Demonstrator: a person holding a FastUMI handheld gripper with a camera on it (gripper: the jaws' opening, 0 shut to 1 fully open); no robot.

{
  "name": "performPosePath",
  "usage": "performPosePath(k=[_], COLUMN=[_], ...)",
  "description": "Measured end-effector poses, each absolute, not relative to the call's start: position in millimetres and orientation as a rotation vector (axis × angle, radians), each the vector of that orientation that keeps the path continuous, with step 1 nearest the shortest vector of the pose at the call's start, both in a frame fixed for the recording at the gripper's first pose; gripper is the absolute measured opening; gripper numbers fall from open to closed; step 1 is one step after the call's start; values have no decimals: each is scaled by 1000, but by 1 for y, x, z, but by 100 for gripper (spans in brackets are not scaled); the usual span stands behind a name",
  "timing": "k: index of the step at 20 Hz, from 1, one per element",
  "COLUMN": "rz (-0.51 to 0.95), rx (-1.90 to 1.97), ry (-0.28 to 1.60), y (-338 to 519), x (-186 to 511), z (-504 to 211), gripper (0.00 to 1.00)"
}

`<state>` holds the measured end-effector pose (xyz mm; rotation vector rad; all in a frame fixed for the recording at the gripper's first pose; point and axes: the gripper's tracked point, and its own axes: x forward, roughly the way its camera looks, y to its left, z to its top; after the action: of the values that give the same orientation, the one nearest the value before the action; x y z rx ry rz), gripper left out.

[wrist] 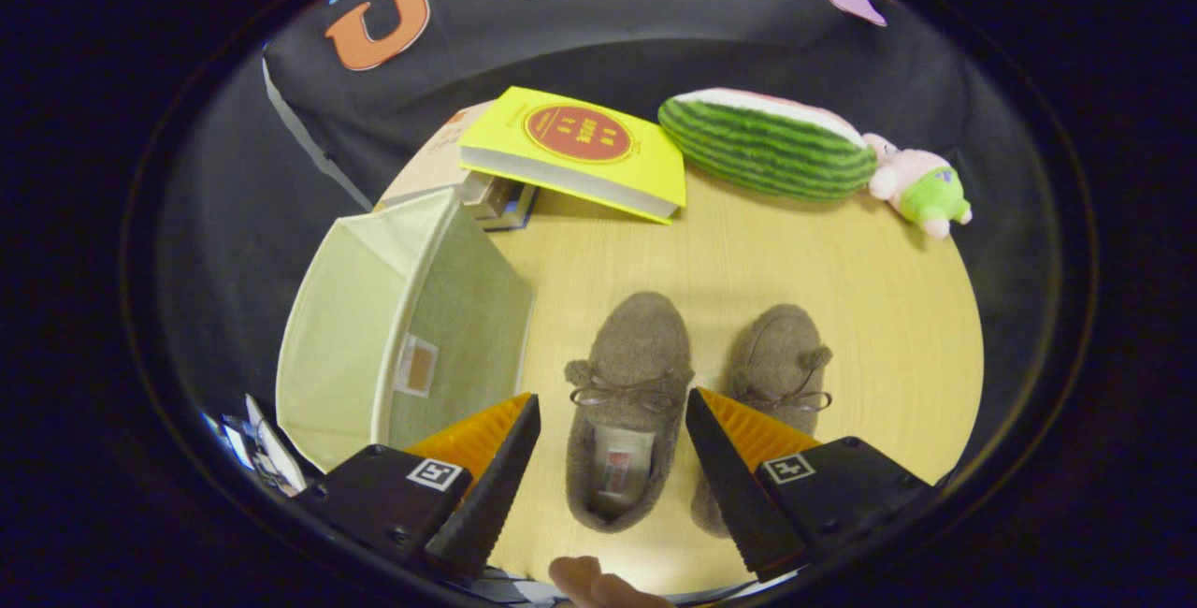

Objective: Open the storage box then place both shoes into the box .Put the left shoe in first, then the right shoe, with the right side of both shoes facing outward in a uniform manner.

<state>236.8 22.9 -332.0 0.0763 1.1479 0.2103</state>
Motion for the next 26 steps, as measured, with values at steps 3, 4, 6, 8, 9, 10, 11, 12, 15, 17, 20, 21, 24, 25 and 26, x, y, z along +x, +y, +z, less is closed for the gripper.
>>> performPosePath(k=[3,4,6,8,9,10,11,12,15,17,20,21,24,25,26], rz=[134,126,102,54,15,2,11,7,46,56,14,10,38,50,54], rx=[20,-22,-70,-59,-63,-78,-90,-99,-101,-95,-39,1,70,106,144], ry=[1216,1257,1257,1250,1261,1259,1268,1264,1296,1323,1339,1336,1318,1311,1313], y=[-3,-11,-20,-23,-29,-30,-27,-25,-11,-6,-13,-12,-9,-7,-6], x=[227,220,222,228,226,227,227,226,217,216,226,227,226,224,222], z=[-362,-372,-386,-395,-396,-395,-394,-390,-387,-395,-416,-417,-411,-405,-399], gripper=[100,99,93,82,71,62,51,47,37,29,23,14,6,6,6])
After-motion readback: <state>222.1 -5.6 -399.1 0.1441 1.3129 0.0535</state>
